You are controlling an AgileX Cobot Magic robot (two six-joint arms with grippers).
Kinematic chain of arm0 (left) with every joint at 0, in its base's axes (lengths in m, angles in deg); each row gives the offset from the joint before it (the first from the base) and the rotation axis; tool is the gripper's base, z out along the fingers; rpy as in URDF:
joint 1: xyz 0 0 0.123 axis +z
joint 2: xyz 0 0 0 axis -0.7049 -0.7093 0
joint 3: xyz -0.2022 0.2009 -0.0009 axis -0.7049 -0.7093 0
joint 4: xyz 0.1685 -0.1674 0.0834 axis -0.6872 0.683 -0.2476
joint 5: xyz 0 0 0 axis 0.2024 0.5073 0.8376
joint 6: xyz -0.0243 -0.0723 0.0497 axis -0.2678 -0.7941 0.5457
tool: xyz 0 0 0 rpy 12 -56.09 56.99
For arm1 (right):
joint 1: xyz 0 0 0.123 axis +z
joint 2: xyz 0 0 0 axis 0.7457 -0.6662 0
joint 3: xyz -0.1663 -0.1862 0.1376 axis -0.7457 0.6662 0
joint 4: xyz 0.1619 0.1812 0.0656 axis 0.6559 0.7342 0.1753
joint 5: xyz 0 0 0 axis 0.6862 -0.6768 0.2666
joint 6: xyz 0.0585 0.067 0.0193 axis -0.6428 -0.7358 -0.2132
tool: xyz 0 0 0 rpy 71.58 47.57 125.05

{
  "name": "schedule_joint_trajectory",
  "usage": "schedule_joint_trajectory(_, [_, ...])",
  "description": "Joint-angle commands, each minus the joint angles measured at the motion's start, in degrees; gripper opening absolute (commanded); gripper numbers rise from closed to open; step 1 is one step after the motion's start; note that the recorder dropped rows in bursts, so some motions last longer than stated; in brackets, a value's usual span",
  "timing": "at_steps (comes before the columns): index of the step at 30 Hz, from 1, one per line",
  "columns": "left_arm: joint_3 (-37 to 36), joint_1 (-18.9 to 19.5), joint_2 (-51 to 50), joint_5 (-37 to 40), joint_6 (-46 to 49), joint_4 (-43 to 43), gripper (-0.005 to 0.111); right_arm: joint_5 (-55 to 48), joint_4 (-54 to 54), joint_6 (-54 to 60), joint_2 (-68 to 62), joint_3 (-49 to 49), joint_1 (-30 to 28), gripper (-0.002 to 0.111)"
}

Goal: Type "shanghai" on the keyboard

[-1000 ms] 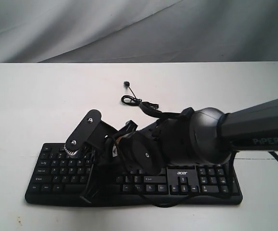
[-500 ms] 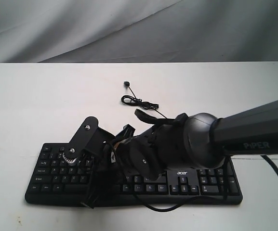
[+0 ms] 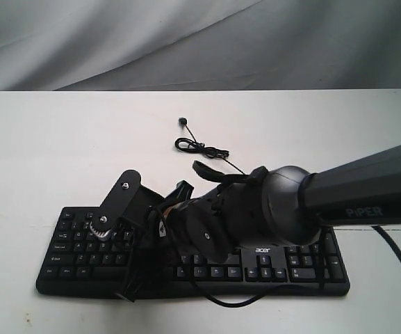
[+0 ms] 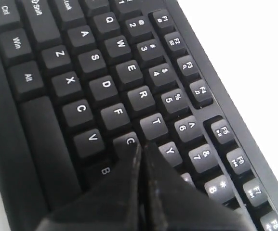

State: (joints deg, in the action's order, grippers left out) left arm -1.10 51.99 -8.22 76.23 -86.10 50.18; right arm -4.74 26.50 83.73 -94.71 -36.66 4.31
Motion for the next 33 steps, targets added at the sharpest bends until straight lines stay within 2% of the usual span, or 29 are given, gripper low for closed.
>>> schedule_joint_trajectory(1, [-0.26,-0.42,0.25,-0.57,-0.25,0.1,0.0,0.84,-0.52,0.0,-0.14,0.1,-0.04,0.0])
schedule_joint_trajectory(8, [-0.26,-0.42,0.25,-0.57,-0.25,0.1,0.0,0.84,-0.52,0.0,-1.67,0.1,-0.04,0.0])
schedule_joint_trajectory(14, [-0.26,-0.42,0.25,-0.57,-0.25,0.1,0.0,0.06,-0.84,0.0,2.87,-0.45,-0.04,0.0])
schedule_joint_trajectory(21, [-0.26,-0.42,0.25,-0.57,-0.25,0.1,0.0,-10.09,-5.27,0.0,-3.37,-16.66,1.68,0.0])
schedule_joint_trajectory(23, [-0.26,-0.42,0.25,-0.57,-0.25,0.1,0.0,-10.25,-5.27,0.0,-5.86,-19.73,2.72,0.0])
schedule_joint_trajectory(33, [-0.26,-0.42,0.25,-0.57,-0.25,0.1,0.0,-7.89,-2.73,0.0,-10.63,-21.7,5.17,0.0])
